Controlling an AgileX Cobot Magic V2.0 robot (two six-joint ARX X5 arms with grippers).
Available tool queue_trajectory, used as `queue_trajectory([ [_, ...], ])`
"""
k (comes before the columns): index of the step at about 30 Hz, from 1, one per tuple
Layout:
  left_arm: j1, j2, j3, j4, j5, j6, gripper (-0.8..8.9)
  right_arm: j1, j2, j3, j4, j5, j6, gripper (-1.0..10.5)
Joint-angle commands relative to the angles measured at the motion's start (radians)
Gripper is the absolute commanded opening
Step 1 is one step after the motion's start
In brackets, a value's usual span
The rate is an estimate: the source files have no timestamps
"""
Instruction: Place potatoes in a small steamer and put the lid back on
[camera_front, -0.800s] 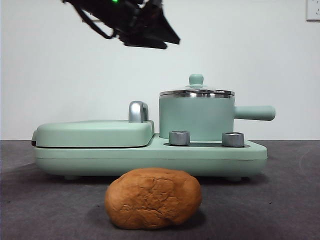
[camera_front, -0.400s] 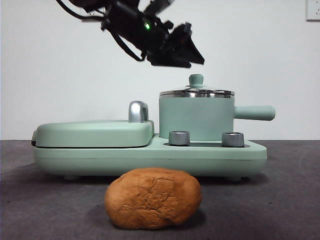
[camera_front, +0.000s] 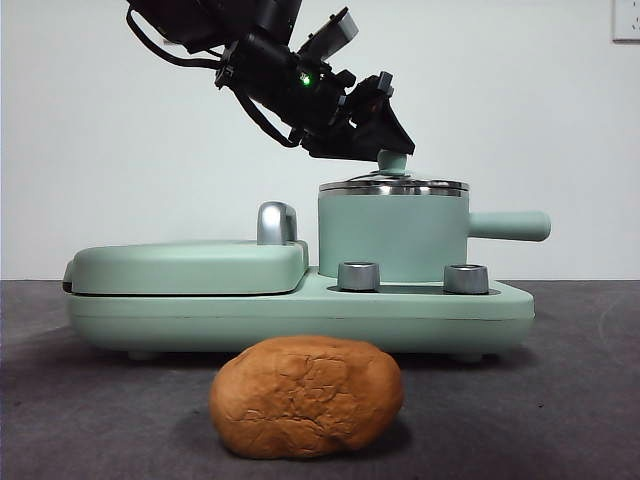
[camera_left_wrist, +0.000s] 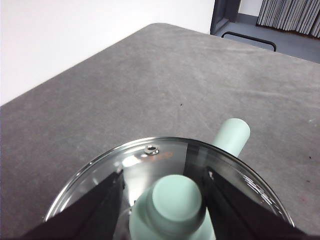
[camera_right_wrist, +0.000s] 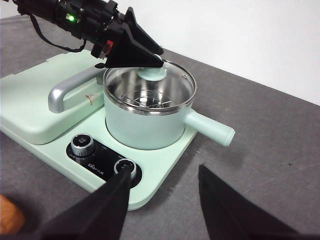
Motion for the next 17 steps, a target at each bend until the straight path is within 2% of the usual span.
queue_trajectory([
  [1,-0.008,0.030,0.028,-0.002,0.000,-0.004,2.45,0.002,0.006,0.018,0.007,0.004,0.013,2.2],
  [17,-0.008,0.030,0.028,-0.038,0.000,0.000,2.32,0.002,0.006,0.018,0.007,0.004,0.013,2.2],
])
